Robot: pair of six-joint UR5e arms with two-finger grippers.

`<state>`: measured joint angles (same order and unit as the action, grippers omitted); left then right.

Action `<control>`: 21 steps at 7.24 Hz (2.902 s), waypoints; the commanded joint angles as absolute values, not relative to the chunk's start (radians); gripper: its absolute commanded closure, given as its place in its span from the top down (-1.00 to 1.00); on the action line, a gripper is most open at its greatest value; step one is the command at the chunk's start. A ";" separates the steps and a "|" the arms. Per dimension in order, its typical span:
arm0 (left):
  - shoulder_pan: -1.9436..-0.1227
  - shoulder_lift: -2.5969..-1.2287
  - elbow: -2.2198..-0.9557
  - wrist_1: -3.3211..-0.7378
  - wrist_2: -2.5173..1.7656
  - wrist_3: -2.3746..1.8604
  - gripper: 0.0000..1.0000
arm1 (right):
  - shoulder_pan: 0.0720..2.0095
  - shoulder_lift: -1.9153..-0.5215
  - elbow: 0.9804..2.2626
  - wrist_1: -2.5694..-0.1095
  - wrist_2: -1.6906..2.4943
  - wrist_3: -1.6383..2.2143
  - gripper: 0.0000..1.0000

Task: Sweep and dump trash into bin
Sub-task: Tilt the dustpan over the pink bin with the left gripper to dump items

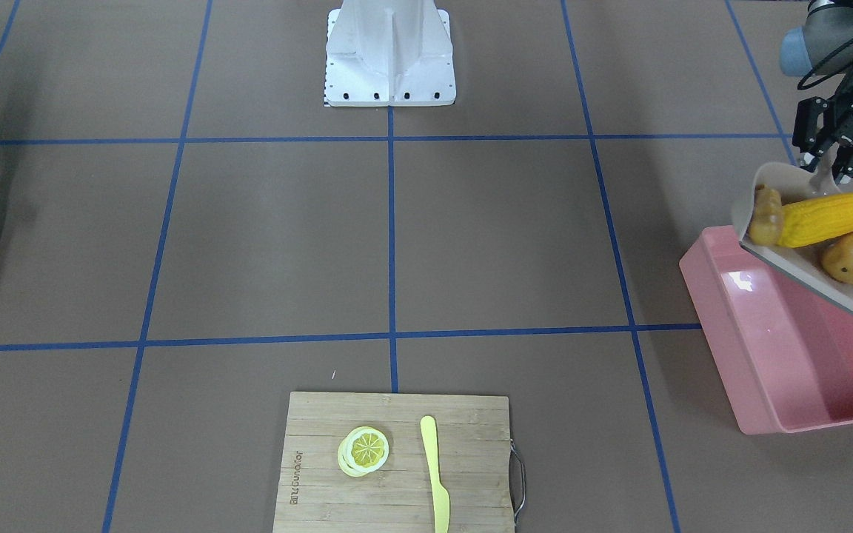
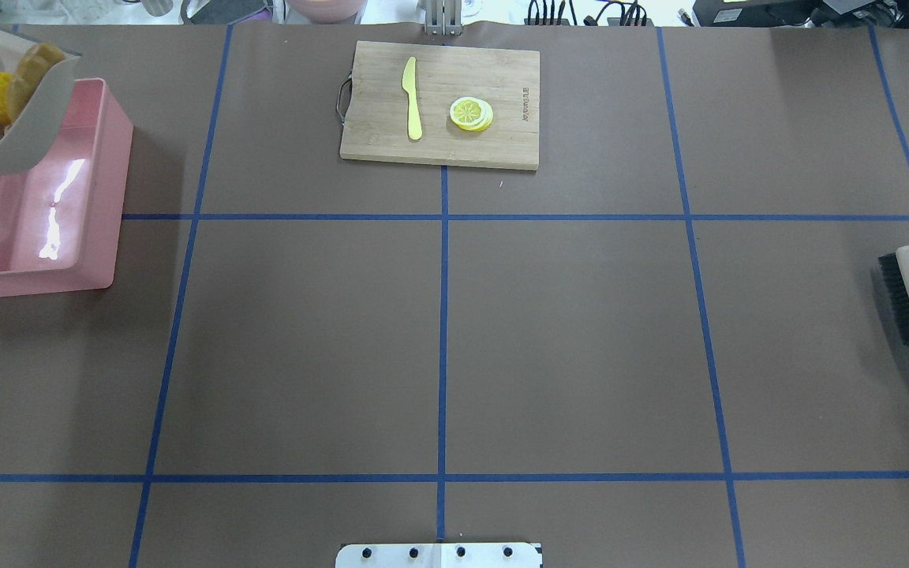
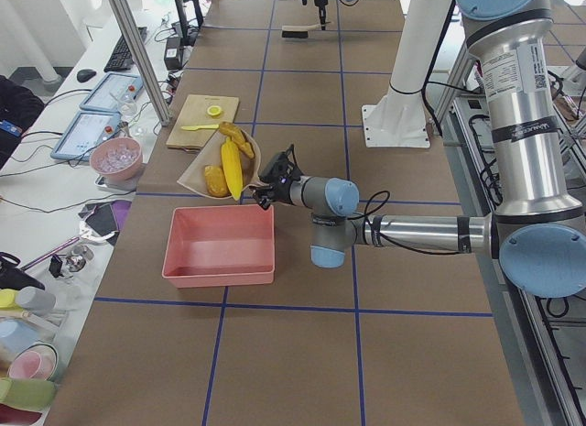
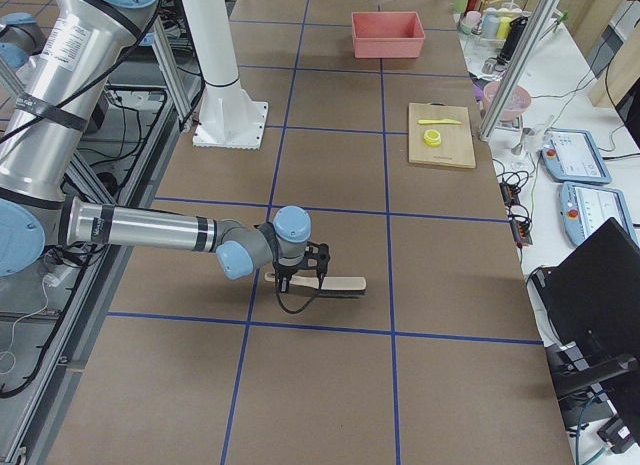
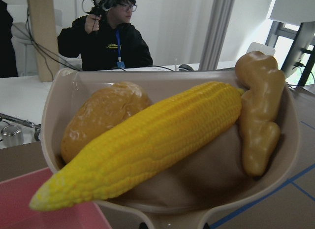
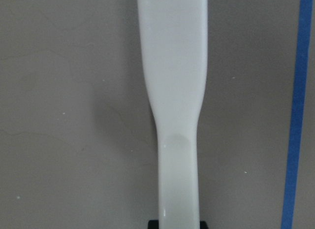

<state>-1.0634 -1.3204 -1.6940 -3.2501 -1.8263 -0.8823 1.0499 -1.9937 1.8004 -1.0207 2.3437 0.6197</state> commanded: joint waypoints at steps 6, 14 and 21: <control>-1.068 -1.327 -1.654 -3.246 -1.848 -1.653 -1.00 | 1.048 -1.988 1.784 -1.023 2.342 0.612 -1.00; -1.060 -1.331 -1.733 -3.286 -2.011 -2.081 -1.00 | 1.145 -1.955 1.795 -1.028 2.359 0.594 0.99; -1.062 -1.331 -1.743 -3.286 -2.010 -2.163 -1.00 | 1.673 -1.642 1.664 -1.794 2.320 -0.166 1.00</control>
